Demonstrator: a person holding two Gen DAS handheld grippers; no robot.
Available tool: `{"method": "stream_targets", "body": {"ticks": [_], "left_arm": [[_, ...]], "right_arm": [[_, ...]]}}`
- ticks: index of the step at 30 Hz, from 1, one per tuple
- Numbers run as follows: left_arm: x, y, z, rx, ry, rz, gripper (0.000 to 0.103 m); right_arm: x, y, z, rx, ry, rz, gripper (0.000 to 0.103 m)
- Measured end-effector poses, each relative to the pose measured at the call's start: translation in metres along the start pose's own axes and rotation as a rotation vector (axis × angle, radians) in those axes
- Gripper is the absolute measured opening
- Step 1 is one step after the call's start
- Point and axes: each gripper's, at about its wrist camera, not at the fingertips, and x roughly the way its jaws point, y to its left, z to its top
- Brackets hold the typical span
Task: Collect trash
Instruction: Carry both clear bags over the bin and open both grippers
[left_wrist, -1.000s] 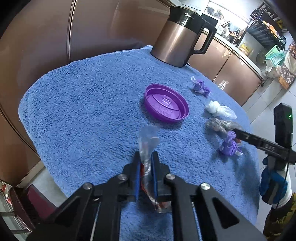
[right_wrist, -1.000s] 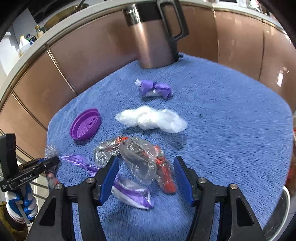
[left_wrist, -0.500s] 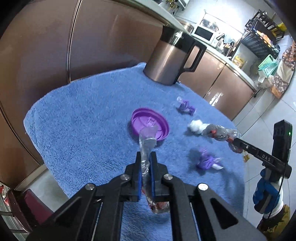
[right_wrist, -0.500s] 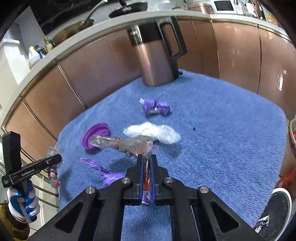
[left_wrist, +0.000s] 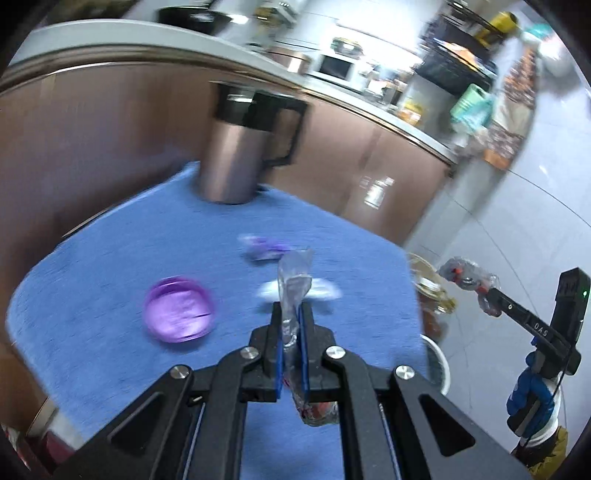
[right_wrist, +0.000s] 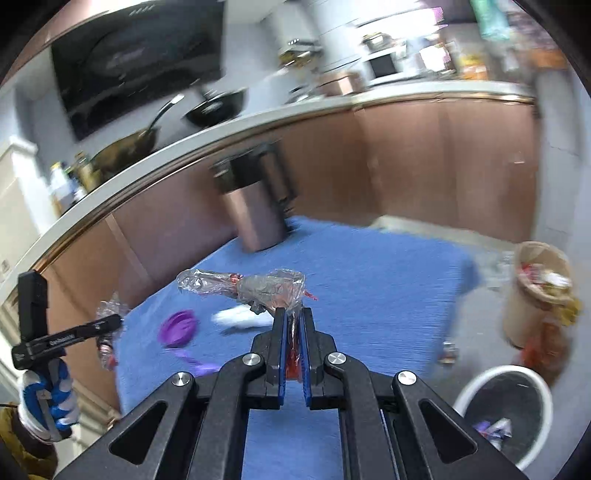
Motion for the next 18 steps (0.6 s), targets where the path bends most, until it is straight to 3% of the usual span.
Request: {"method": "stream_targets", "body": {"ticks": [9,14,18], "left_arm": [[0.079,-0.162,0.020,0.198,0.098,-0.239,0.006],[0.128,-0.252,0.013,0.306,0.163,-0.320,0.006],[0.168,-0.309,0.001,0.370,0.214,-0.349,0.006]], "right_arm": [[-0.075,-0.111,-0.033,0.167,-0.050,-0.338,0.007],[-0.082,-0.150,-0.054,0.214,-0.017,-0.453,0.007],[-0.068,-0.179,-0.069,0.256,0.022,-0.484,0.007]]}}
